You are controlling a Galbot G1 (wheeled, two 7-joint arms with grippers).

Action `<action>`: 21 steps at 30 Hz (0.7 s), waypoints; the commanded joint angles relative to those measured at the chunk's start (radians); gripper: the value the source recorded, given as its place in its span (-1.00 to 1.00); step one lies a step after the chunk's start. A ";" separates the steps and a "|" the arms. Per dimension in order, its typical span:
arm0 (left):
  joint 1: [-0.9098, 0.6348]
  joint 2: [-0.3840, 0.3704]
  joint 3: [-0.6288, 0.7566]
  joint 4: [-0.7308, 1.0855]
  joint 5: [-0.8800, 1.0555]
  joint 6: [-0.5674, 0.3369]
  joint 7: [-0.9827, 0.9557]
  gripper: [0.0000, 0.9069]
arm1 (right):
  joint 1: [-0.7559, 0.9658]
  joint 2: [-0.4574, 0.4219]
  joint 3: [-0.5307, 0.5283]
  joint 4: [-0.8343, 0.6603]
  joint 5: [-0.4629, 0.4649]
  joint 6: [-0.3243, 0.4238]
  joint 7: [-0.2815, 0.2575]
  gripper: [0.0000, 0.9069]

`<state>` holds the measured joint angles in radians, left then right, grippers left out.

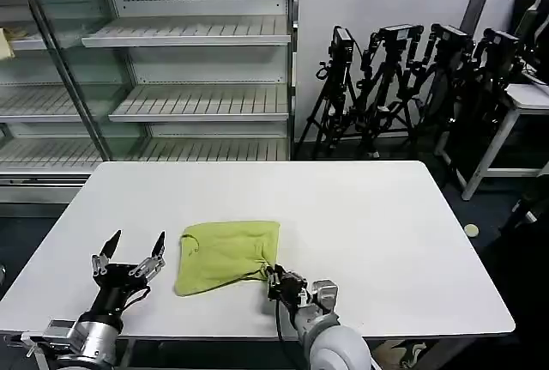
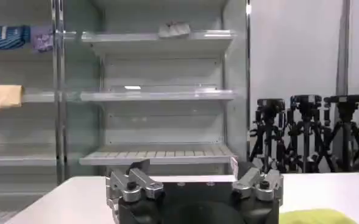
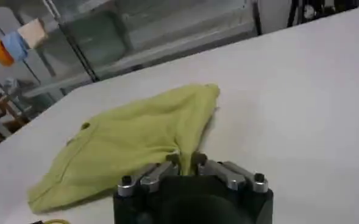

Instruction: Fold and organize the clothes.

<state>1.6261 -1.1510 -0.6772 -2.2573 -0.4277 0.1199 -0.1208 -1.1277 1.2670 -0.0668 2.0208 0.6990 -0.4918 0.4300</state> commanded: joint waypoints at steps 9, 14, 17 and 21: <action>-0.003 0.001 -0.016 -0.001 -0.009 -0.002 0.000 1.00 | -0.092 -0.062 0.106 0.104 -0.515 0.215 -0.075 1.00; -0.001 -0.008 -0.012 -0.008 -0.008 -0.005 0.000 1.00 | -0.171 -0.066 0.181 0.144 -0.648 0.271 -0.058 1.00; -0.002 -0.012 -0.004 -0.013 -0.007 -0.005 0.000 1.00 | -0.222 -0.066 0.200 0.172 -0.644 0.276 -0.058 1.00; -0.005 -0.014 0.005 -0.021 -0.007 -0.003 0.000 1.00 | -0.278 -0.056 0.225 0.197 -0.674 0.296 -0.047 1.00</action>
<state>1.6225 -1.1625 -0.6810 -2.2703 -0.4353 0.1162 -0.1211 -1.2646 1.2119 0.0685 2.1467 0.2304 -0.2927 0.3752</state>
